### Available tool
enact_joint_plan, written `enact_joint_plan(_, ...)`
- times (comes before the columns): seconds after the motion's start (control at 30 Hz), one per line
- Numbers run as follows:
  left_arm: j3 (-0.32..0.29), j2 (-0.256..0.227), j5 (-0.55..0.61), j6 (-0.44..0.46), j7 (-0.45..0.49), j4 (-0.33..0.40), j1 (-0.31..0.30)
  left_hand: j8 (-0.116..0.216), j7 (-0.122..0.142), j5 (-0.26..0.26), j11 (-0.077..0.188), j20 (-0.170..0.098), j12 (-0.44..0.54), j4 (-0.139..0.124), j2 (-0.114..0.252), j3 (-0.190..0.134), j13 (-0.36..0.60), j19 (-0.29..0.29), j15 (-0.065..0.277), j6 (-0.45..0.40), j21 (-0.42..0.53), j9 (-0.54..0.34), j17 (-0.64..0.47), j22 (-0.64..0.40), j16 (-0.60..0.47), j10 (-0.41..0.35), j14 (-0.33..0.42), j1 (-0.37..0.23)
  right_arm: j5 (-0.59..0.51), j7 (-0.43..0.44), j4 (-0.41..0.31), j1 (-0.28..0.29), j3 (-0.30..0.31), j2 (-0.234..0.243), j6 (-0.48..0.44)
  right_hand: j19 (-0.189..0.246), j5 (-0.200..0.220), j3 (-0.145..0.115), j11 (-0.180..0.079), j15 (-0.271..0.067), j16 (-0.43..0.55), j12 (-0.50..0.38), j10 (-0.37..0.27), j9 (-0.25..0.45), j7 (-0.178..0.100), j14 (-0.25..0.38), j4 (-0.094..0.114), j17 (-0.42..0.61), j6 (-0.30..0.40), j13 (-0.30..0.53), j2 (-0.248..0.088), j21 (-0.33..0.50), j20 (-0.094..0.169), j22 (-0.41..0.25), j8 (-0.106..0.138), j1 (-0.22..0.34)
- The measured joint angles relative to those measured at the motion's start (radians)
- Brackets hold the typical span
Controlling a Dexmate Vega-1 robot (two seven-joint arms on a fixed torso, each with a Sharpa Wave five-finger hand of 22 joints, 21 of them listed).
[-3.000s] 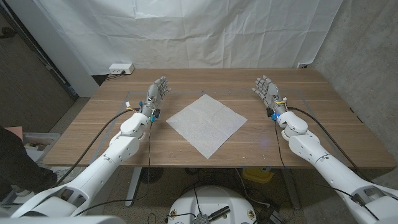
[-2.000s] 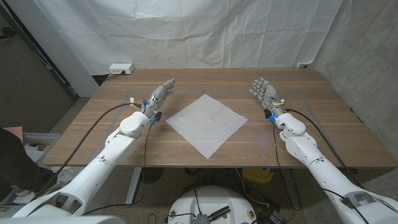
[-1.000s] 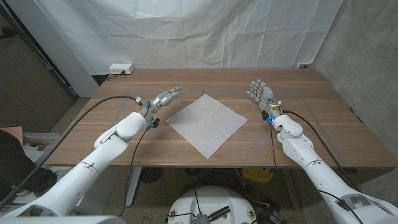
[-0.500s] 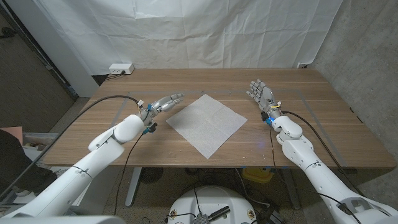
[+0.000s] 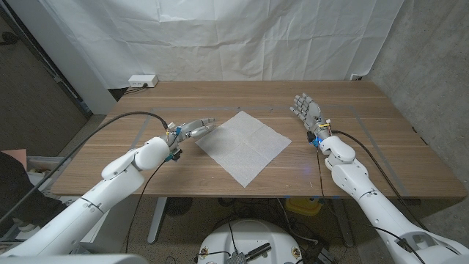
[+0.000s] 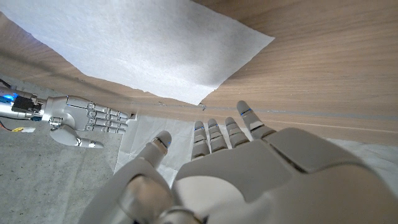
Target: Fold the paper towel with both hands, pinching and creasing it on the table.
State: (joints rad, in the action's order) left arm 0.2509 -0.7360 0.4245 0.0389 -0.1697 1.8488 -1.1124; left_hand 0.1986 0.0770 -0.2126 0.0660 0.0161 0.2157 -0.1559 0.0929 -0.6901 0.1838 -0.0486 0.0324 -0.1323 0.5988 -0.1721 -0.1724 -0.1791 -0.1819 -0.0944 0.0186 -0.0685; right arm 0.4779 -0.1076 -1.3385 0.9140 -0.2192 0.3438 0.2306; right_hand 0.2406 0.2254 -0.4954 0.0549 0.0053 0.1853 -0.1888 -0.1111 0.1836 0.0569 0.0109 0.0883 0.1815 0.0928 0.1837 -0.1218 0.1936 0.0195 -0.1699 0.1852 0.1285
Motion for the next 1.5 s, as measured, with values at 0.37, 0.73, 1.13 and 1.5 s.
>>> enact_joint_plan(0.37,0.000,-0.004,0.048,0.040,-0.033,0.031,-0.026,0.000,0.000,0.000,0.005,0.000,0.000,0.000,0.000,0.000,0.000,0.000,0.001,0.000,-0.004,0.000,0.005,0.000,0.000,-0.005,0.005,0.000,0.001,-0.003,0.018,-0.006,0.000,-0.006,0.003,0.000,0.000,0.000,0.000,0.000,0.000,0.000,0.000,0.000,0.000,0.000,0.000,0.000,0.000,0.000,0.000,0.000,0.000,0.000,0.000,0.000)
enact_joint_plan(0.73,0.008,-0.012,0.102,0.080,-0.075,0.054,-0.037,0.000,0.002,0.007,0.006,-0.007,0.000,0.000,0.009,0.000,0.000,-0.007,0.003,-0.032,-0.015,0.000,0.002,0.000,0.000,-0.024,0.014,0.009,0.003,-0.010,0.036,-0.017,0.000,-0.010,0.009,0.000,0.000,0.000,0.000,0.000,0.000,0.000,0.000,0.000,0.000,0.000,0.000,0.000,0.000,0.000,0.000,0.000,0.000,0.000,0.000,0.000)
enact_joint_plan(1.13,0.024,-0.022,0.155,0.100,-0.103,0.077,-0.041,0.005,0.005,0.007,0.016,-0.008,0.008,0.000,-0.001,0.015,0.000,-0.006,0.001,-0.084,-0.022,0.000,0.005,0.000,0.000,-0.063,0.037,0.019,0.003,-0.013,0.049,-0.024,0.002,-0.013,0.014,0.000,0.000,0.000,0.000,0.000,0.000,0.000,0.000,0.000,0.000,0.000,0.000,0.002,0.000,0.000,0.000,0.000,0.000,0.000,0.000,0.000)
enact_joint_plan(1.5,0.041,-0.022,0.194,0.109,-0.128,0.078,-0.032,0.005,0.000,0.007,0.021,-0.001,0.008,-0.004,-0.031,0.049,0.000,0.002,0.002,-0.115,-0.030,0.000,0.002,0.000,0.000,-0.075,0.048,0.049,-0.007,-0.001,0.007,-0.014,-0.001,0.008,0.000,0.004,0.000,-0.007,0.004,0.000,0.000,0.000,-0.004,0.000,0.000,0.000,-0.007,0.000,0.000,0.000,0.000,0.000,-0.004,0.000,0.004,0.000)
